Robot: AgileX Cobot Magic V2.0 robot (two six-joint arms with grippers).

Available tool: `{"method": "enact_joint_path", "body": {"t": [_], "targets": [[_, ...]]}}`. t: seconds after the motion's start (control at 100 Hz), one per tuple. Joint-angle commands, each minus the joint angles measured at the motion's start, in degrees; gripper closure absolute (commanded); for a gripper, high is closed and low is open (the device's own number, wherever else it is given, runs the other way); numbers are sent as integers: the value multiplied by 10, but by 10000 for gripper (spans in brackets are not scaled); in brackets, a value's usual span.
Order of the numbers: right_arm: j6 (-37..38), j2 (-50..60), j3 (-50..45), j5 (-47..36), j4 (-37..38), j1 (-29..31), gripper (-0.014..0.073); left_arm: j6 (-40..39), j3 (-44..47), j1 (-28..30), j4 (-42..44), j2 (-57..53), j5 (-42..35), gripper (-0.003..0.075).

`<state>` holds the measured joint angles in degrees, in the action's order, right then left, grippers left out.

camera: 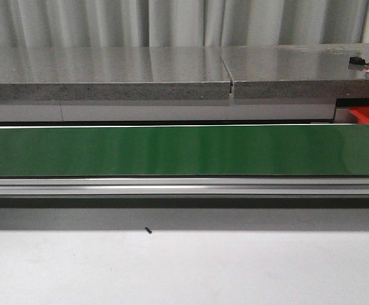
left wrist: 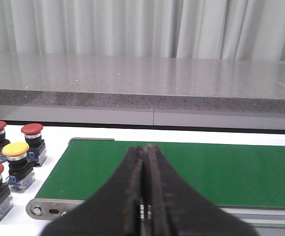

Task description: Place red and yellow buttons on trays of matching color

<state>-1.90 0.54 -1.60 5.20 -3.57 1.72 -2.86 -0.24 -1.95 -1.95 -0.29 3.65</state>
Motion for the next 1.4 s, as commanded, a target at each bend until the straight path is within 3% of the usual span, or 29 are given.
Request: {"method": "enact_joint_path", "body": {"t": [0.0, 0.4, 0.64, 1.04, 1.39], "targets": [[0, 9, 10, -46, 2, 4, 662, -4, 20, 0, -1, -18, -46, 741], [0, 9, 10, -46, 2, 4, 662, -4, -9, 0, -1, -16, -36, 741], [0, 9, 10, -46, 2, 4, 662, -10, -131, 0, -7, 59, 99, 741], [0, 9, 10, -46, 2, 4, 662, -29, -399, 0, -15, 341, 365, 741], [0, 9, 10, -46, 2, 4, 662, -29, -441, 0, -17, 460, 408, 741]]}}
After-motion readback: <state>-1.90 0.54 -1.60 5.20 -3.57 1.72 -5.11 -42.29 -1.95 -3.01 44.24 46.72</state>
